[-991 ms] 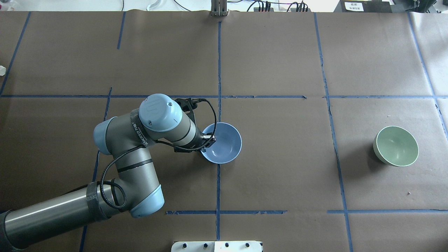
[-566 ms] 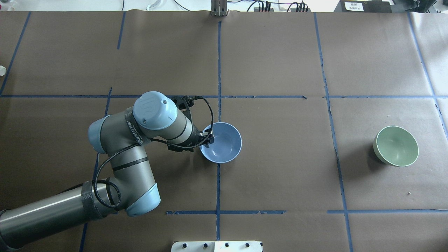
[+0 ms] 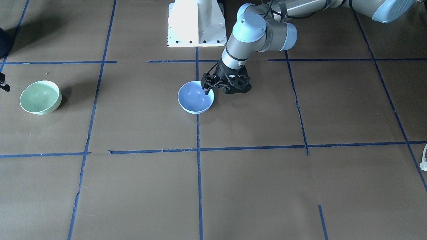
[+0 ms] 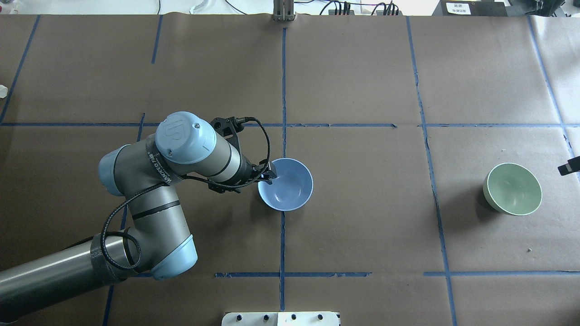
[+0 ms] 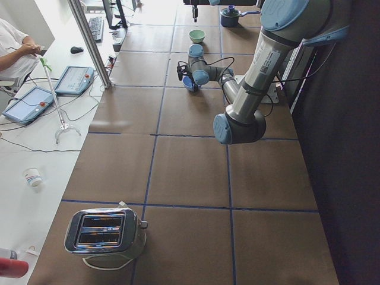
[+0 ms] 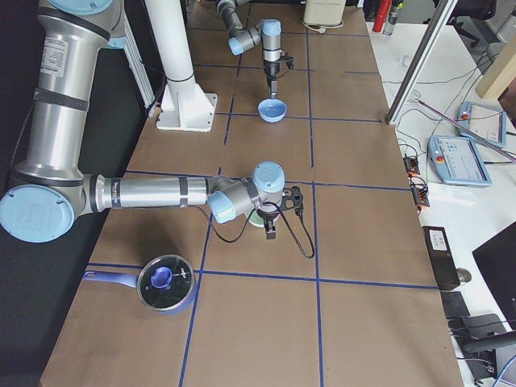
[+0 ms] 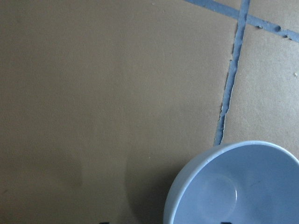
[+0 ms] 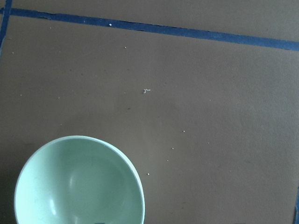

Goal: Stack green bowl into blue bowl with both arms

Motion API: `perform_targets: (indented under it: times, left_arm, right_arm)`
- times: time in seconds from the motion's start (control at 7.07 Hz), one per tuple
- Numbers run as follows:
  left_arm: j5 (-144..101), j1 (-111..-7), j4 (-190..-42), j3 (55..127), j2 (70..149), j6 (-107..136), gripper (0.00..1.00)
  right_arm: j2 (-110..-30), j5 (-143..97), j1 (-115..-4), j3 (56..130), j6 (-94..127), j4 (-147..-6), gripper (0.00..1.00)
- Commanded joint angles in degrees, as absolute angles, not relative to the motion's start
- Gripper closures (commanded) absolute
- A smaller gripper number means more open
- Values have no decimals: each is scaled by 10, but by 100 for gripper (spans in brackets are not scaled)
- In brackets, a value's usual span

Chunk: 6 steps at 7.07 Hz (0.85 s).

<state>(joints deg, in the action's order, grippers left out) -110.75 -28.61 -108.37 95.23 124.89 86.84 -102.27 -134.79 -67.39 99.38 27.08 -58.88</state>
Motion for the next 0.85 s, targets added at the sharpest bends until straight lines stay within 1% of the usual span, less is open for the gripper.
perform_targets:
  times: [0.0,0.14,0.28,0.42,0.57,0.71]
  left_arm:
    - [-1107,-287,-1084,955,1247,869,14]
    - [-1107,-287,-1084,955,1245,869,14]
    - [-1107,-287,-1085,957,1245,869,14]
    - [-1107,-287,-1084,960,1245,869,13]
    - [-1107,-291,-1084,969,1244,870,13]
    - [-1107,-296,-1084,976,1244,870,13]
  right_arm:
    - [-1016,-1318,-616,930,409,-447,6]
    - [-1011,-1309,-598,927,430,-436,7]
    - [-1010,-1303,-582,913,429,-434,12]
    - [-1010,-1296,-562,911,432,-435,34]
    - [-1010,-1293,-555,911,437,-434,82]
    - [-1007,-1299,-554,915,438,-435,99]
